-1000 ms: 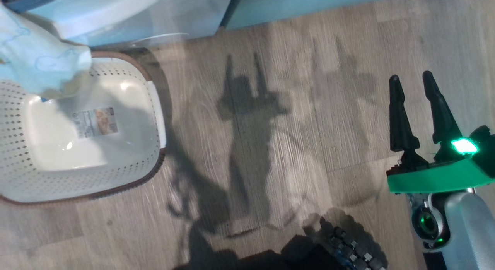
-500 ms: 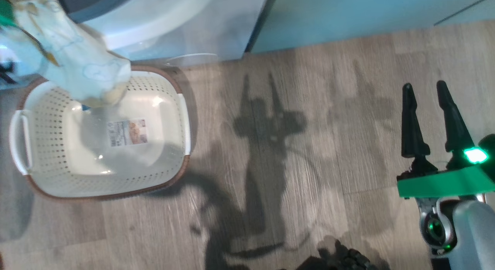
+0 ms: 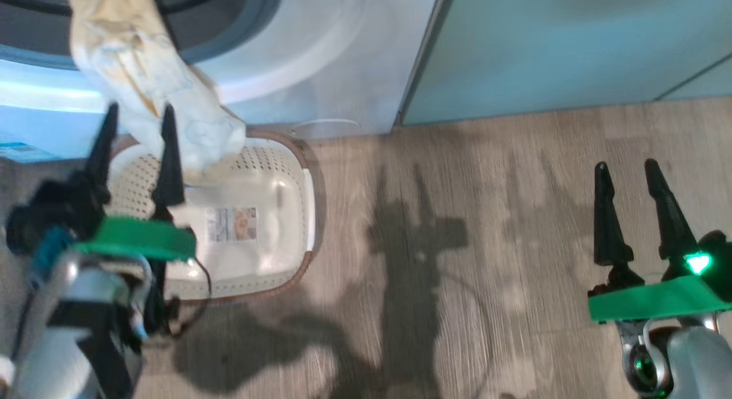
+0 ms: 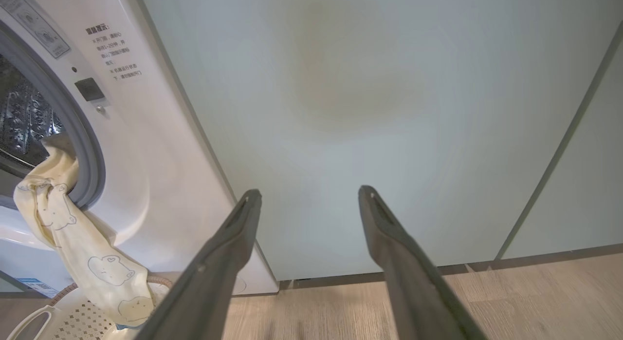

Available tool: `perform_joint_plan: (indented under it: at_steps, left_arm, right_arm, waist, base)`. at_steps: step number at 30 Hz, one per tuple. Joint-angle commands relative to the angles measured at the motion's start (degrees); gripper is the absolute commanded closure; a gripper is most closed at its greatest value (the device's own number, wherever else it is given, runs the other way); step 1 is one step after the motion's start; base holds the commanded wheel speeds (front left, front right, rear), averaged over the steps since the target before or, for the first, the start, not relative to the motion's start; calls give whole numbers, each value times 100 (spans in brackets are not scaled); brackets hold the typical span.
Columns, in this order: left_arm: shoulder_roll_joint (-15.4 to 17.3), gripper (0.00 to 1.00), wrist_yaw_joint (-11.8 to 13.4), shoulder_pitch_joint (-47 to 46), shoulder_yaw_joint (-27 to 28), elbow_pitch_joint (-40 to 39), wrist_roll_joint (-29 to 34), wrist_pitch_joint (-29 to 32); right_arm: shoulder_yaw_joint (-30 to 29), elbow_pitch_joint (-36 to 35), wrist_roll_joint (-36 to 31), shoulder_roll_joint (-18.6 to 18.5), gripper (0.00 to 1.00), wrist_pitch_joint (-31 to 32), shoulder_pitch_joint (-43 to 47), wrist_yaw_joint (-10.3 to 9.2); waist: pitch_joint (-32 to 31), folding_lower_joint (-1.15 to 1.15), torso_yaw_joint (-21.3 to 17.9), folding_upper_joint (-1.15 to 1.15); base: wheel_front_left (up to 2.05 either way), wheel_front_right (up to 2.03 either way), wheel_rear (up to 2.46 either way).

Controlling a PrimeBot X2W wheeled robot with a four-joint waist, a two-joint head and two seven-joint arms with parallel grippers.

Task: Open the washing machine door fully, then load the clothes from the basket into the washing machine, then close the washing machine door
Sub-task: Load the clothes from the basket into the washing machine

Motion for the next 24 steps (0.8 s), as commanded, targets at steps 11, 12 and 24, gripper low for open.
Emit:
perform_joint_plan:
  at_steps: [11,12,24]
  left_arm:
    - [-169,0,396,1103,-14,-895,125,222]
    - [-188,0,413,1172,-32,-898,124,233]
    - [-334,0,520,1615,-203,-912,76,324]
  right_arm:
    - [131,82,-243,-63,0,-53,398,-16]
    - [145,109,-261,-63,0,-53,424,-16]
    - [278,303,-334,-63,0,-54,627,-16]
  waist:
    - [-792,1,412,-1]
    - [-859,1,438,-1]
    - [-1353,1,644,-1]
  base:
    - [0,0,0]
    - [0,0,0]
    - [0,0,0]
